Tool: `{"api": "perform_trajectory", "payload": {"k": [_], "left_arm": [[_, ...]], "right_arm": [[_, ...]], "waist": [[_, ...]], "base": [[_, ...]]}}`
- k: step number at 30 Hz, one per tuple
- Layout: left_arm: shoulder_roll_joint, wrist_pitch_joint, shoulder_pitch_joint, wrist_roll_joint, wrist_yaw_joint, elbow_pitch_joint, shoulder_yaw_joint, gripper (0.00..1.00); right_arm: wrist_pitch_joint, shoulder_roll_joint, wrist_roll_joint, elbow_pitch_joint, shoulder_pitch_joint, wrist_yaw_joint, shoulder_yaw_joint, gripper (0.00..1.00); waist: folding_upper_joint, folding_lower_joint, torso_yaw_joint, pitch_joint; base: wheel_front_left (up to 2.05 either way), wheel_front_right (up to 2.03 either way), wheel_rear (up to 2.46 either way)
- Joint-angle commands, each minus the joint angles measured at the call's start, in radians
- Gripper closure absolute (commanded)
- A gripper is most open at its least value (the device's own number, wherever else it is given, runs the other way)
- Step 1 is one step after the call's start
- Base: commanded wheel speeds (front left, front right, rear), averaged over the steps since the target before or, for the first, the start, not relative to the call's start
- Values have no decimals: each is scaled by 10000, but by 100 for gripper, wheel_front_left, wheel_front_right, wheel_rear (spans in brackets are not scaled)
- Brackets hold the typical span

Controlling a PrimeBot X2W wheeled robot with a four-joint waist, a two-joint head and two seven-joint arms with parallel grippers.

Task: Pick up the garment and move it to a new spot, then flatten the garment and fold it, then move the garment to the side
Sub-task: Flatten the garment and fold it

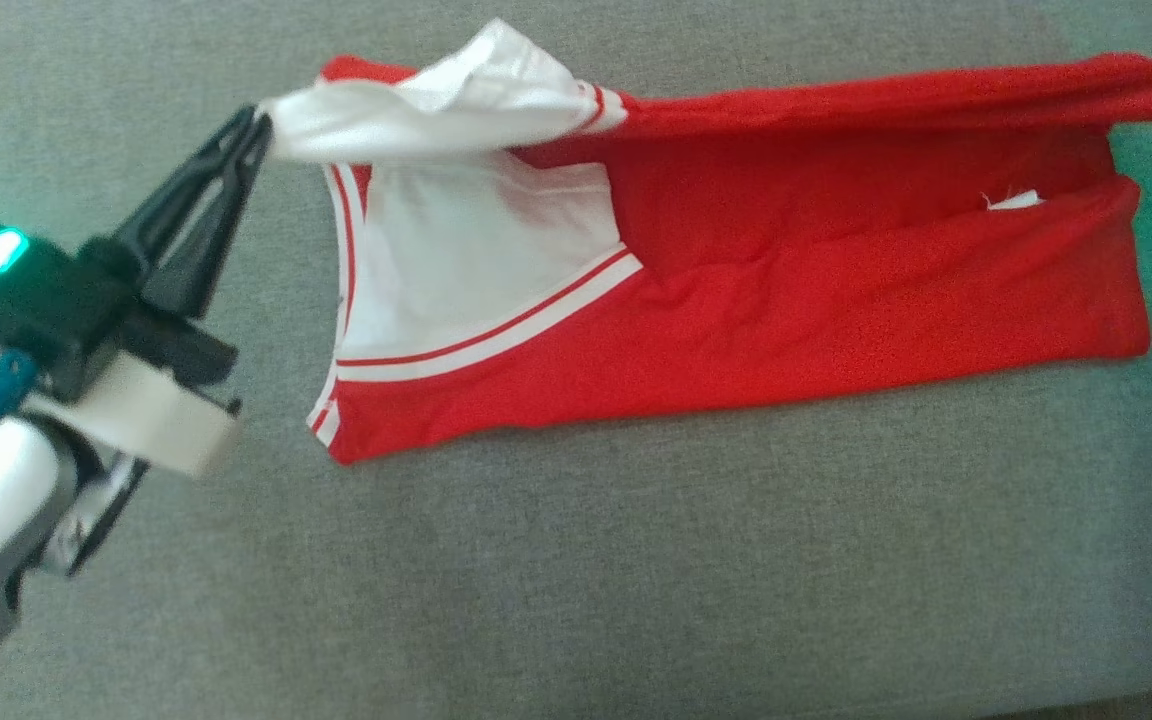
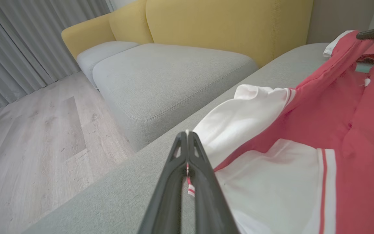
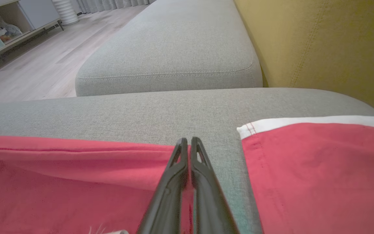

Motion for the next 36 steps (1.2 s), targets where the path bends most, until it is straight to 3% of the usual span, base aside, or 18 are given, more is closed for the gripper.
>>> {"api": "perform_trajectory", "payload": {"k": [1, 9, 16, 17, 18, 19, 25, 29, 31, 32, 36], "left_arm": [[592, -70, -114, -29, 194, -384, 504, 100], [812, -128, 1179, -385, 974, -1318, 206, 100], [123, -658, 2043, -833, 1079, -932, -159, 100], [-31, -769, 2127, -901, 1076, -808, -187, 80], [-195, -895, 2200, -962, 1084, -672, -199, 47], [-389, -1057, 2284, -1064, 1103, -538, -182, 0], [-1720, -2230, 3022, -1464, 1940, 525, 433, 0], [-2973, -2457, 3681, -925, 2464, 940, 1708, 0], [-3644, -2462, 4110, -77, 2498, 923, 2532, 0], [-3644, -2462, 4110, -77, 2498, 923, 2532, 0], [-4881, -2466, 5030, 1563, 2203, 775, 3660, 0]], "right_arm": [[-42, -373, -99, -321, 390, -9, -197, 100], [384, -15, -693, -1252, 2112, -9, -1534, 100], [745, 581, -1406, -1910, 3179, -9, -2279, 99], [752, 691, -1557, -1927, 3244, -9, -2355, 52], [747, 805, -1716, -1922, 3290, -9, -2433, 0], [683, 954, -1871, -1902, 3310, -9, -2555, 0], [-280, 1980, -2666, -1815, 3598, -9, -3206, 0], [-887, 2727, -2995, -1807, 3926, -9, -3522, 0], [-1056, 3019, -3050, -1731, 4031, -9, -3646, 0], [-1056, 3019, -3050, -1731, 4031, -9, -3646, 0], [-1173, 3314, -3164, -1347, 4027, -9, -3996, 0]], "waist": [[-1, 1, 59, -70], [-1, 1, 205, -257], [-1, 1, 257, -308], [-1, 1, 254, -312], [-1, 1, 251, -323], [-1, 1, 247, -341], [-1, 1, 226, -656], [-1, 1, 304, -918], [-1, 1, 391, -1048], [-1, 1, 391, -1048], [-1, 1, 667, -1276]], "base": [[0, 0, 0], [0, 0, 0], [0, 0, 0], [0, 0, 0], [0, 0, 0], [0, 0, 0], [0, 0, 0], [0, 0, 0], [0, 0, 0], [0, 0, 0], [0, 0, 0]]}}
